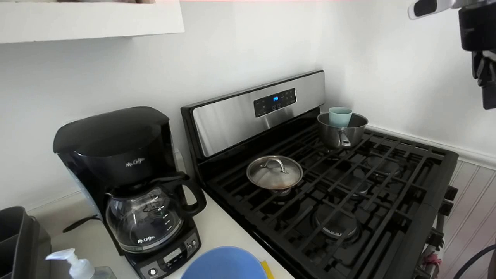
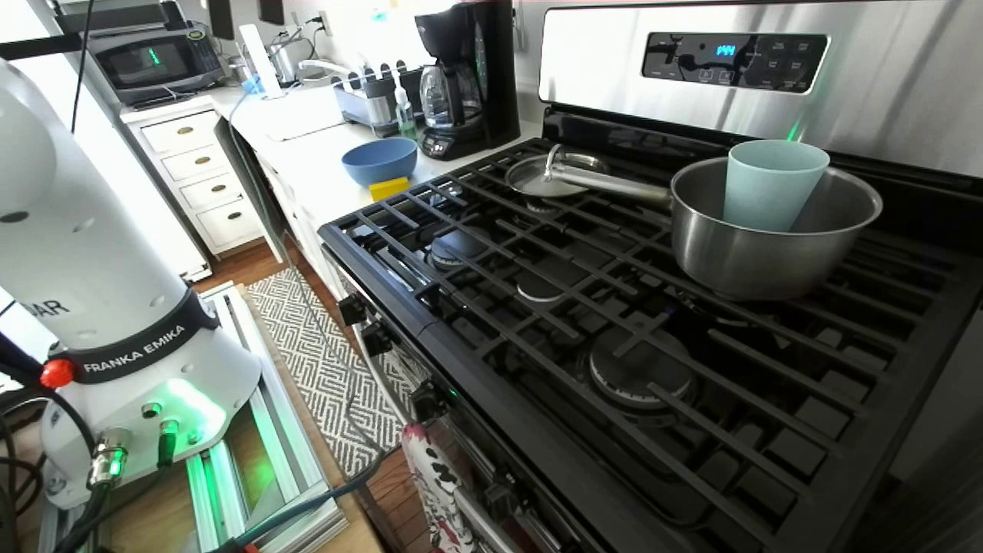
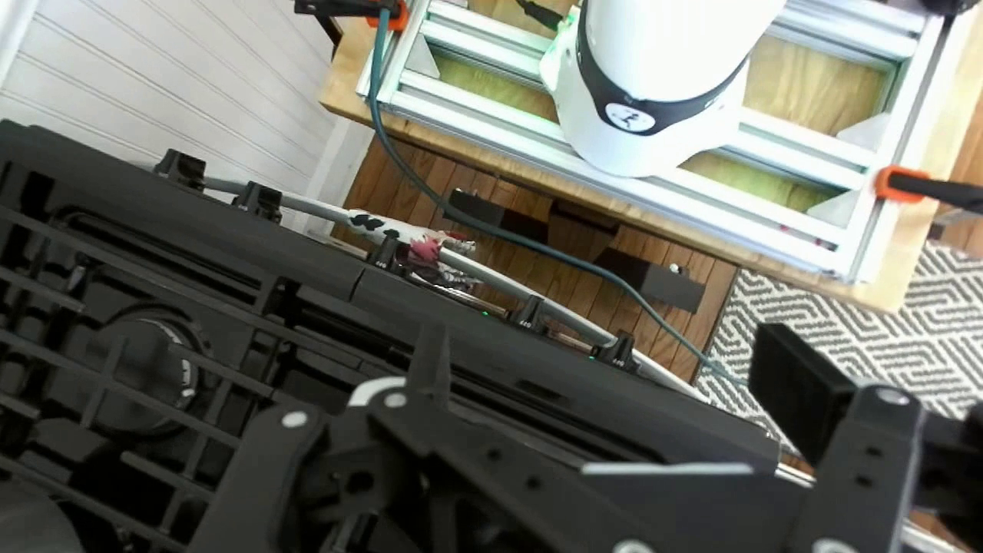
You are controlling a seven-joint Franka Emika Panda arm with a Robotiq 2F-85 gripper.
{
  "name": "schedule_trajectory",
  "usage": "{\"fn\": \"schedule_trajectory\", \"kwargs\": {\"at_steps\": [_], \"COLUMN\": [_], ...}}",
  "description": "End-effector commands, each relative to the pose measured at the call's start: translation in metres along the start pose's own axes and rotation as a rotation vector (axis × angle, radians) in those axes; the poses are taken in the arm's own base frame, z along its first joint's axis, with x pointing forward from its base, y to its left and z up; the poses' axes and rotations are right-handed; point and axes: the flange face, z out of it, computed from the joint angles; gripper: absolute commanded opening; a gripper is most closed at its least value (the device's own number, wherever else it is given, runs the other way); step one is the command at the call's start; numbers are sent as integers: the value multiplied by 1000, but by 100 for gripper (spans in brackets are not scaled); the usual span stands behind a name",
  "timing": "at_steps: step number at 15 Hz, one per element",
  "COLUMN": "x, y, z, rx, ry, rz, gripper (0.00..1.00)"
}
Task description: Put the blue bowl on the stove between the lid and the pot
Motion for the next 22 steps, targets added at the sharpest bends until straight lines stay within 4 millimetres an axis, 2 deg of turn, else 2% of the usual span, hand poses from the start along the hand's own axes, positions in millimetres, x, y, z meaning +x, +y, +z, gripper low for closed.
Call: {"fn": "schedule_trajectory", "kwargs": {"at_steps": [1,3,6,7,11,14,17,22], "x": [0,-1,-1,8,51,102,159,248], "y": [-14,-23,-21,-32,-117,-161,-159,-131], "z": [0,2,3,7,36,60,87,119], "rx": [-26,-44,-39,-4,137,202,223,317], "ry": [-11,-15,-17,-30,-78,-72,-63,-113], "rz": [-30,-49,-47,-72,-255,-222,-115,-29], "gripper": [100,100,100,100,100,100,100,100]}}
